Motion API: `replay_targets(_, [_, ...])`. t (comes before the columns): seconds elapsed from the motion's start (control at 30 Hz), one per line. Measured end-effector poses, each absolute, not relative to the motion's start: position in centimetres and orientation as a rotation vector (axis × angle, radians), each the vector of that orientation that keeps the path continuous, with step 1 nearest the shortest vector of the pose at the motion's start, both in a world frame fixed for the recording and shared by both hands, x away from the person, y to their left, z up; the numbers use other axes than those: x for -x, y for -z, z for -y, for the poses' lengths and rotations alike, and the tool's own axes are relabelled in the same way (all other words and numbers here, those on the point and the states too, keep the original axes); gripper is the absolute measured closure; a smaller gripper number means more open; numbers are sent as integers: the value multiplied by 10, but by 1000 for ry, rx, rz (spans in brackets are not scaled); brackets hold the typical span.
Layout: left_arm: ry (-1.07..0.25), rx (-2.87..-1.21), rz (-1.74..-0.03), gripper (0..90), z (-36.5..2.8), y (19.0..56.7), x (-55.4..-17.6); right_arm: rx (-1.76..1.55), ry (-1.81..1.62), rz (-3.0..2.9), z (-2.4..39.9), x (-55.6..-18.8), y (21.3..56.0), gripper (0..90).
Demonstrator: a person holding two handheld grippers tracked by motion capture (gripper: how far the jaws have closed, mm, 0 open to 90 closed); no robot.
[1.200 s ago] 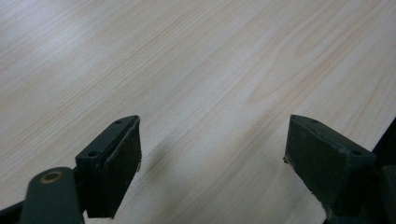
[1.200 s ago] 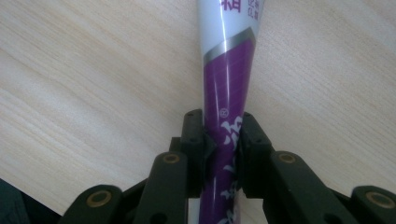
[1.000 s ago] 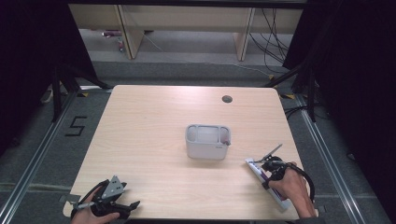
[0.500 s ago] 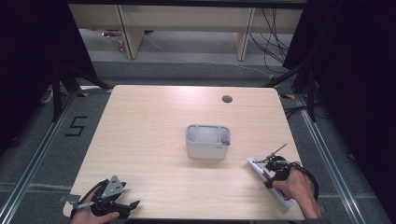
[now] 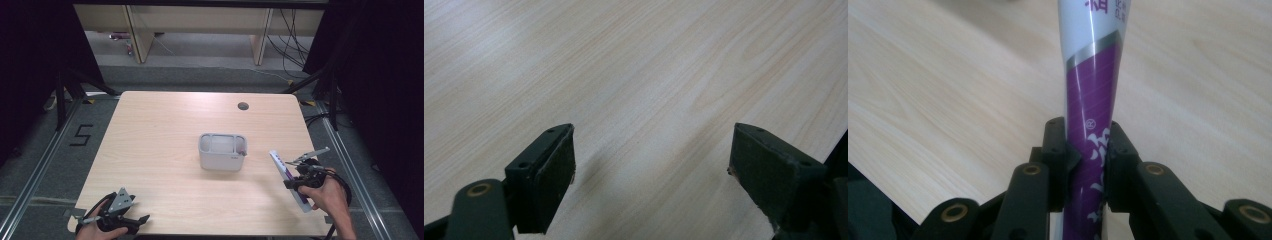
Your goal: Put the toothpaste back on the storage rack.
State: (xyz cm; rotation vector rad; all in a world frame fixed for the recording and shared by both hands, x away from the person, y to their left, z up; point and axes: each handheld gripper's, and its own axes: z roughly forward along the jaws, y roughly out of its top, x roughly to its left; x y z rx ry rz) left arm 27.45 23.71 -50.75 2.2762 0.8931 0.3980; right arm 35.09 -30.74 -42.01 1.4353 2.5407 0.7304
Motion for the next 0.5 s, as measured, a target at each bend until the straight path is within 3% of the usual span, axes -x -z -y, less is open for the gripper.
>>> replay_targets(0.5, [-407, -2293, -880, 179, -238, 507, -276, -1436, -943, -2448, 298, -340, 404, 758])
